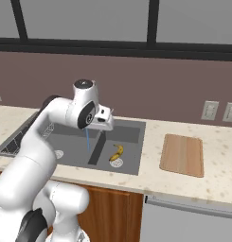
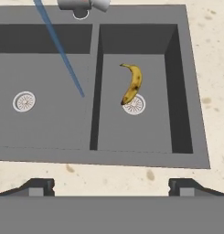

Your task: Pick the banana from the sink and place it on the cutting board to airdry. Then turn off the sink faucet.

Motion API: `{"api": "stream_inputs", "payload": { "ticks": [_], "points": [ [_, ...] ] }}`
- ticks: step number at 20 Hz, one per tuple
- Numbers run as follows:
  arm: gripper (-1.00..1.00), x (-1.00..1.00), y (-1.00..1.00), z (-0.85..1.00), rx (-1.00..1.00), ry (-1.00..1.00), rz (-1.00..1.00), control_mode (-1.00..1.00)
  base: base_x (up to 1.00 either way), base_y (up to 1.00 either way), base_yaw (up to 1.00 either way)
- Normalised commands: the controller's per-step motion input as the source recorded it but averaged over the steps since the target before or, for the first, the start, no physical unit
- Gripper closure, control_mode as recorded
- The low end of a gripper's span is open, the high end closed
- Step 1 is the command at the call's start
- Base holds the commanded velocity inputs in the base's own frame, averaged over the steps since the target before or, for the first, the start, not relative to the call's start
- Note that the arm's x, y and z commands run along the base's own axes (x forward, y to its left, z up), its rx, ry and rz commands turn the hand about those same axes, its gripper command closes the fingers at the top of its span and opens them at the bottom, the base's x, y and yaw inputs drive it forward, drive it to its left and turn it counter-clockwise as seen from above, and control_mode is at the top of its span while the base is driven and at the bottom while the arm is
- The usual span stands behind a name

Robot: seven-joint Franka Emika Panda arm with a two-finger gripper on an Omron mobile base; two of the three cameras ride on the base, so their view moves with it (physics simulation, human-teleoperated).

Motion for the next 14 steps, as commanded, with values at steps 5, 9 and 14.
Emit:
{"api": "stream_inputs", "payload": {
  "ticks": [5, 9, 14],
  "points": [
    [-1.00, 0.10, -0.08, -0.17, 0.00, 0.00, 0.00, -1.00, 0.00, 0.00, 0.00],
    [-1.00, 0.01, -0.20, -0.22, 0.00, 0.00, 0.00, -1.00, 0.00, 0.00, 0.00],
    [-1.00, 0.04, -0.05, -0.31, 0.00, 0.00, 0.00, -1.00, 0.00, 0.00, 0.00]
  ]
}}
